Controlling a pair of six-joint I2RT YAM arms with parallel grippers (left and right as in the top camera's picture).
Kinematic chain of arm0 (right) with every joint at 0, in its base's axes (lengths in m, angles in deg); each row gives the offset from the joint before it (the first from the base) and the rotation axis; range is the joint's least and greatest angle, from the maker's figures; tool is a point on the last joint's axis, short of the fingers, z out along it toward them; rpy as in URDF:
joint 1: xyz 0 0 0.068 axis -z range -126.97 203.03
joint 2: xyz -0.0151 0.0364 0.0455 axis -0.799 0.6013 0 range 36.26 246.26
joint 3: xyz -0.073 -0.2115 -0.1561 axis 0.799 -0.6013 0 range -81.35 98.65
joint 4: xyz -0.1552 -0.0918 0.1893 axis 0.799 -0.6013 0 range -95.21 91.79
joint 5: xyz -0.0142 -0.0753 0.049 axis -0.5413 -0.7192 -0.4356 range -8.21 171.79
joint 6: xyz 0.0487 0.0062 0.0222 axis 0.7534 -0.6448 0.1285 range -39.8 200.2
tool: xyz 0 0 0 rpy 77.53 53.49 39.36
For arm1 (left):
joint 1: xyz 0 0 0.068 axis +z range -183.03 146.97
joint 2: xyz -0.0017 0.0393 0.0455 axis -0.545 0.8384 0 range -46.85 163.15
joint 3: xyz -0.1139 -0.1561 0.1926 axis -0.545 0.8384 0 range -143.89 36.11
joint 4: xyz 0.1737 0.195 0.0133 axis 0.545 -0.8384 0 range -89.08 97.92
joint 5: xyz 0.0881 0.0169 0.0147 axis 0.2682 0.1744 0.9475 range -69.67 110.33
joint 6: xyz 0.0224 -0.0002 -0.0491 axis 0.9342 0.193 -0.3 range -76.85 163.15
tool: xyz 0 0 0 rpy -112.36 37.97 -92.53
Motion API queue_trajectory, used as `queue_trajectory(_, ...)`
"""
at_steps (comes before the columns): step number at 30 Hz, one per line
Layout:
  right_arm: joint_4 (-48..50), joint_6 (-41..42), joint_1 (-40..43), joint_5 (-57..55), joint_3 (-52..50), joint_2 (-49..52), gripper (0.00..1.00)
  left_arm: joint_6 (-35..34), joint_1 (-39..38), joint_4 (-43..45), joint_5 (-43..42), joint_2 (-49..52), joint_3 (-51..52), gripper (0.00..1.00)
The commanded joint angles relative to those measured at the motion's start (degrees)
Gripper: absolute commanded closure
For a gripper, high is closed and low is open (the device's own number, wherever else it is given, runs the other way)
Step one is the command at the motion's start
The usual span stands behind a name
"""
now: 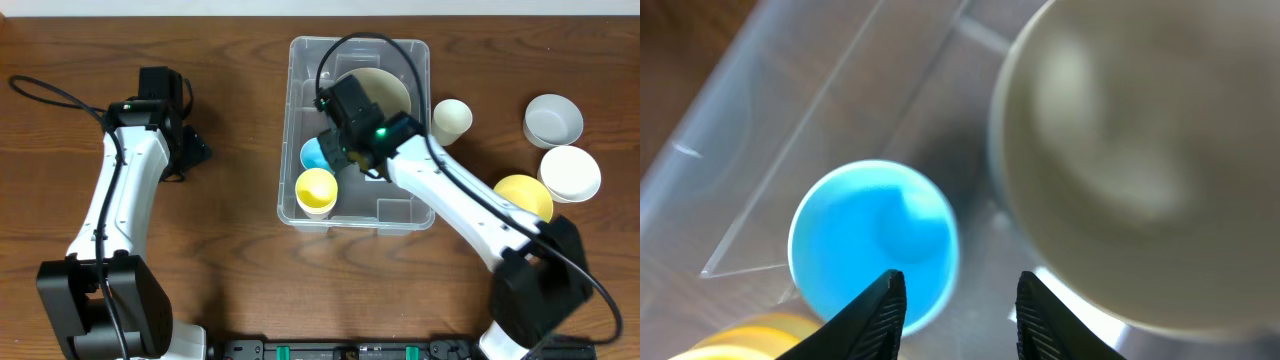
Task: Pack container
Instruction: 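Open the right gripper and withdraw it toward the white cup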
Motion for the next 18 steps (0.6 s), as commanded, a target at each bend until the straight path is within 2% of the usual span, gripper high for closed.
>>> queue_trajectory(1,-1.40,0.94,2.12,-8.02,3.41,-7.13,0.63,0.15,0.09,-0.20,0.87,-0.22,0.09,0.02)
queue_trajectory(4,-3.58,2.47,6.05,-12.68,3.50,-11.17,0.64,0.15,0.09,-0.20,0.87,-0.22,0.09,0.02)
queue_trajectory(8,-6.10,4.68,13.92,-11.72,3.50,-13.66,0.64,0.15,0.09,-0.20,0.87,-0.22,0.09,0.02)
queue_trajectory(13,-6.64,4.76,25.66,-2.93,3.45,-13.00,0.64,0.15,0.09,-0.20,0.87,-0.22,0.09,0.02)
queue_trajectory(18,-6.73,3.17,33.68,3.02,3.45,-9.88,0.64,0.15,0.09,-0.20,0.87,-0.22,0.11,0.02)
